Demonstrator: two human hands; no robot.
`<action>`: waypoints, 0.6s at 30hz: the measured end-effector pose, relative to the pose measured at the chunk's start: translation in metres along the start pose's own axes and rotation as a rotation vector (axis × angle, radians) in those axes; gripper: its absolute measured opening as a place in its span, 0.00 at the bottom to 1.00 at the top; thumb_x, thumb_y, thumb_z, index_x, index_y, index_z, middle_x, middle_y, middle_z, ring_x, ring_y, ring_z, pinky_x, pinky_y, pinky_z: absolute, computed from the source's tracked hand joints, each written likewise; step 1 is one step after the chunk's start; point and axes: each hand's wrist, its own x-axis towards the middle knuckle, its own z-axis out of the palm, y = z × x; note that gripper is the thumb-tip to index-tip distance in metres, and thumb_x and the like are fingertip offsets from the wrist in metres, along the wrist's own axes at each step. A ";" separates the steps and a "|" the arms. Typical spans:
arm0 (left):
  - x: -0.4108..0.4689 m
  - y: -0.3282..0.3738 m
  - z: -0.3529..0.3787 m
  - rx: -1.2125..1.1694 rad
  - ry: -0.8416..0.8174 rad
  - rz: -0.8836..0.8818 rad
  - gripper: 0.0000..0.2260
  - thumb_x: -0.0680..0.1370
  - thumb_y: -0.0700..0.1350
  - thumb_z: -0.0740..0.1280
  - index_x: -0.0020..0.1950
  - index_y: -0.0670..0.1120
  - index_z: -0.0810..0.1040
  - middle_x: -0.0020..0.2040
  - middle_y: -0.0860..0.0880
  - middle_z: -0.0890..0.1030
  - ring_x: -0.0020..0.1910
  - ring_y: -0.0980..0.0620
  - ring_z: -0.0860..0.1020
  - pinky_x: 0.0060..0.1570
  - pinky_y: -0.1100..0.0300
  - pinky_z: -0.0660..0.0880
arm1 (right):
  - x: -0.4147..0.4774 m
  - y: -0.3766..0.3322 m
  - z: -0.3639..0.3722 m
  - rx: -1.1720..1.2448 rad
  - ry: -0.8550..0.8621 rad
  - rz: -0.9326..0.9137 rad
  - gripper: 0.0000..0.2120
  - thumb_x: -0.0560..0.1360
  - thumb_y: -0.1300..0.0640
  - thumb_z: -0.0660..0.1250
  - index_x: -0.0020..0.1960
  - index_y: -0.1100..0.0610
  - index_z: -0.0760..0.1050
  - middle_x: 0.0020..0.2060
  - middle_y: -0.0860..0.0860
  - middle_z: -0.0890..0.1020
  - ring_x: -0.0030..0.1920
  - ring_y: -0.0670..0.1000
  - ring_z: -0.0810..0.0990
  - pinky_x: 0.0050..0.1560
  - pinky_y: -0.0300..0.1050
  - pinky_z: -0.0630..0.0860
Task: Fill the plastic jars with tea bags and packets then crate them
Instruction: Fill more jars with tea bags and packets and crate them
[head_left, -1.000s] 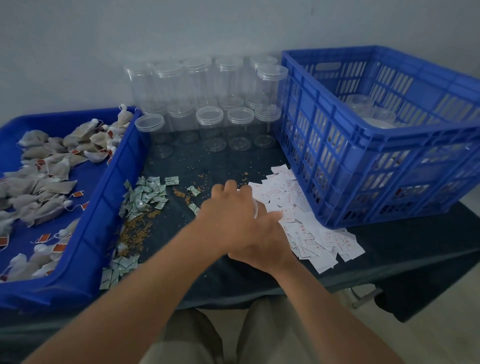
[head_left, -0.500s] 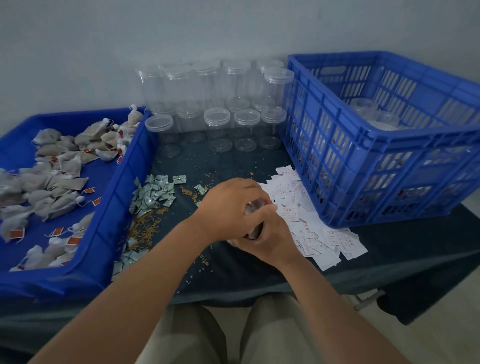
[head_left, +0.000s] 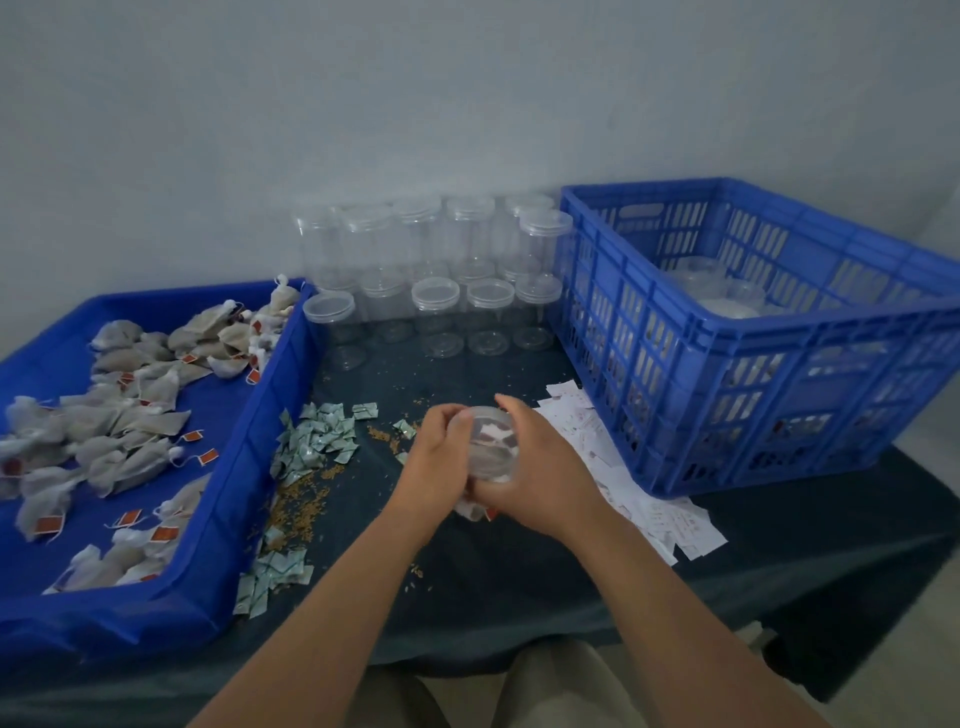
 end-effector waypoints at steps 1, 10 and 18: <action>-0.001 0.008 0.001 0.003 0.006 0.041 0.06 0.86 0.52 0.60 0.56 0.57 0.77 0.52 0.51 0.84 0.41 0.60 0.84 0.35 0.61 0.78 | 0.001 -0.005 -0.004 0.008 -0.002 -0.013 0.50 0.65 0.38 0.77 0.82 0.44 0.59 0.71 0.42 0.73 0.65 0.45 0.77 0.62 0.49 0.80; -0.009 0.145 0.009 0.328 -0.083 0.887 0.17 0.86 0.64 0.54 0.67 0.61 0.76 0.60 0.65 0.79 0.64 0.61 0.77 0.62 0.67 0.71 | 0.014 -0.055 -0.138 0.049 0.388 -0.265 0.34 0.65 0.34 0.76 0.68 0.39 0.70 0.56 0.37 0.76 0.57 0.40 0.80 0.50 0.34 0.76; 0.039 0.195 0.110 0.468 -0.026 0.811 0.11 0.86 0.53 0.61 0.49 0.49 0.75 0.42 0.53 0.78 0.39 0.54 0.76 0.39 0.53 0.71 | 0.051 -0.024 -0.292 -0.368 0.623 -0.098 0.45 0.62 0.28 0.71 0.73 0.51 0.72 0.62 0.48 0.78 0.57 0.52 0.81 0.57 0.48 0.76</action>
